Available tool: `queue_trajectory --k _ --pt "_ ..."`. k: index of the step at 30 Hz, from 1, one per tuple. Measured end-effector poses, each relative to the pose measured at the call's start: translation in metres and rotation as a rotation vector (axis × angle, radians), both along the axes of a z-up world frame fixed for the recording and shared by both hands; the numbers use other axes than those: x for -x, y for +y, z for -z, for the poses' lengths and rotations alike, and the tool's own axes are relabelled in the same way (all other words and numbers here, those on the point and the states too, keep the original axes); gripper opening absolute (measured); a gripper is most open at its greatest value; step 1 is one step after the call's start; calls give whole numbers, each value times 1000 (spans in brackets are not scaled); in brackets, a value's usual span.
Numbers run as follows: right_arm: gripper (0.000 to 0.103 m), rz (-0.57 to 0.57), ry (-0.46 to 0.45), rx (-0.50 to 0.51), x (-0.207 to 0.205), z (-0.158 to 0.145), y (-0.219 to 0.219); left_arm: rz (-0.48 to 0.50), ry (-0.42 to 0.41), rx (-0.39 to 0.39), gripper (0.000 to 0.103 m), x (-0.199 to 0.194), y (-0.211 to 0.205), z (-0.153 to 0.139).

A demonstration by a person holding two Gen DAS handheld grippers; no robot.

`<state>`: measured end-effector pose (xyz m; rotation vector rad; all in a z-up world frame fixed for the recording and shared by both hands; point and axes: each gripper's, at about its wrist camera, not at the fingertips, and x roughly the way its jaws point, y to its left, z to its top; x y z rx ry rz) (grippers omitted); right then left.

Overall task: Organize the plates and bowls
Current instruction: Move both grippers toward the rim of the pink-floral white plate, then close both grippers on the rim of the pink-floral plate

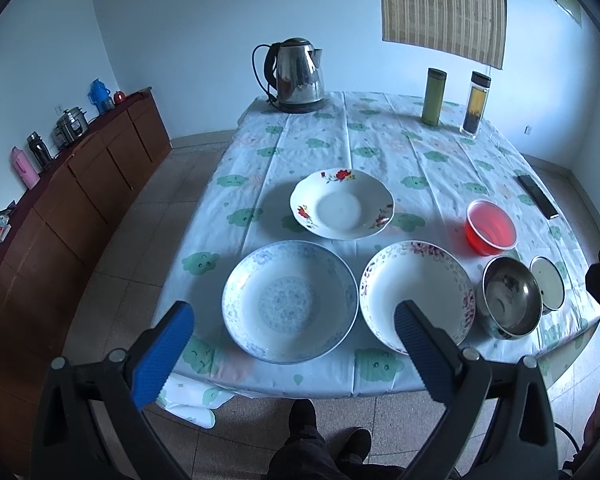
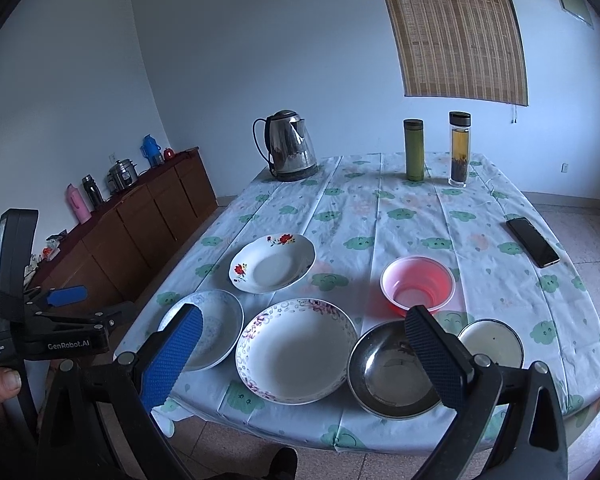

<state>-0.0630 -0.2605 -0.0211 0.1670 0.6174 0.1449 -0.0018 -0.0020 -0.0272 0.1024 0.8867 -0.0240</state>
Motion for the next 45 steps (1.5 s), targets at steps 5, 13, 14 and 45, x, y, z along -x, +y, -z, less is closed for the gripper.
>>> queue_trajectory --k 5,13,14,45 --pt "102 -2 1 1 1 2 0 0 -2 1 102 0 0 0" --pt "102 -22 11 21 -1 4 3 2 16 7 102 0 -1 8" --pt "102 -24 16 24 -1 5 3 3 26 12 102 -1 -1 10" --pt "82 -182 311 177 -108 83 3 17 367 157 65 -44 -36 109"
